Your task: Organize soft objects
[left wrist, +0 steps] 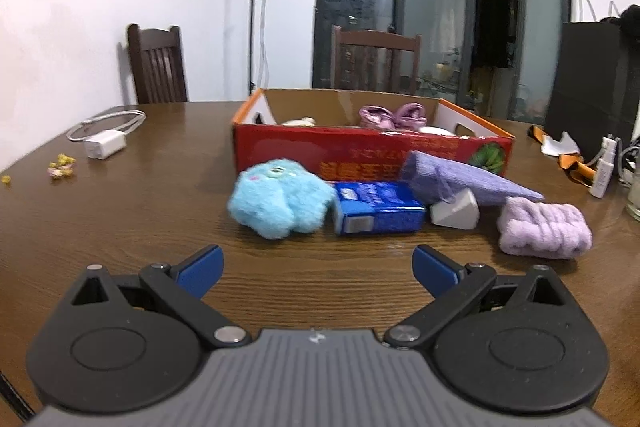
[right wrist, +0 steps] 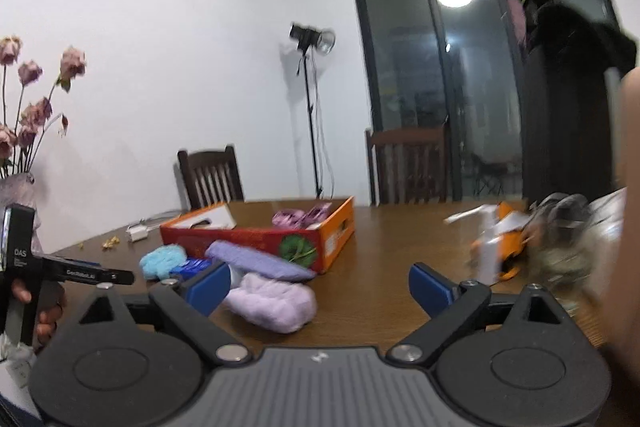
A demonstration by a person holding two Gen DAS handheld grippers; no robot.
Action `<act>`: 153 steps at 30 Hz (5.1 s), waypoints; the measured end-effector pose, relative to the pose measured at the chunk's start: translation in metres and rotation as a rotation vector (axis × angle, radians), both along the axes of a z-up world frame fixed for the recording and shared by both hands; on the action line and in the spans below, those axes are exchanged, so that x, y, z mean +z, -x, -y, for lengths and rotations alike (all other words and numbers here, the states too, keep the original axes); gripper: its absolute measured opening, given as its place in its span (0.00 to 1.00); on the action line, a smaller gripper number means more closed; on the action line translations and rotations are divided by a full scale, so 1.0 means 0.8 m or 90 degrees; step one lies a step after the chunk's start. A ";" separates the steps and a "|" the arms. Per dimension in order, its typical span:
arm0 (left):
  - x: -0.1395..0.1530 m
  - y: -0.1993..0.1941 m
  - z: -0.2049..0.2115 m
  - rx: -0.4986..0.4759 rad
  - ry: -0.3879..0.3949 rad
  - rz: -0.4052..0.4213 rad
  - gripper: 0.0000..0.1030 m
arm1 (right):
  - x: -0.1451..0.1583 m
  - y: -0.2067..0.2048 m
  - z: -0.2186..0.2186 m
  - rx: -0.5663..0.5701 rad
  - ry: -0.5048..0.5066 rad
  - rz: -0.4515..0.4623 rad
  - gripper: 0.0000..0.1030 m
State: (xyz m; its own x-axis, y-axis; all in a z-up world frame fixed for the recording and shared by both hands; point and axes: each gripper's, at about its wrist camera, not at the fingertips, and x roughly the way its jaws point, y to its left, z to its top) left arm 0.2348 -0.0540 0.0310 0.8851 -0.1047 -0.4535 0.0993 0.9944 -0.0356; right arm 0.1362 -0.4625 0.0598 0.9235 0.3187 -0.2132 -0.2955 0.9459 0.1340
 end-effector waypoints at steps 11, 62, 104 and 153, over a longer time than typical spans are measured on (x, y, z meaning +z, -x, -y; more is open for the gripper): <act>0.010 -0.026 0.036 -0.125 0.054 -0.024 0.92 | -0.006 -0.114 -0.094 -0.020 -0.030 -0.137 0.80; -0.016 -0.006 0.050 -0.285 0.220 -0.187 0.27 | -0.056 -0.093 -0.119 0.098 -0.172 -0.302 0.28; 0.077 -0.200 -0.007 -0.112 0.123 -0.056 0.72 | 0.051 -0.224 -0.059 0.036 -0.019 -0.045 0.96; 0.021 -0.039 0.000 -0.068 0.054 -0.034 0.82 | 0.022 -0.129 0.095 0.351 0.125 -0.098 0.92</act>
State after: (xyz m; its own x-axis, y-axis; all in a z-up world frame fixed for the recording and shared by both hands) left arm 0.2661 -0.0538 0.0478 0.8415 -0.2369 -0.4855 0.2004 0.9715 -0.1267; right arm 0.2393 -0.5388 0.0777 0.5878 0.6828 -0.4340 -0.7400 0.6705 0.0526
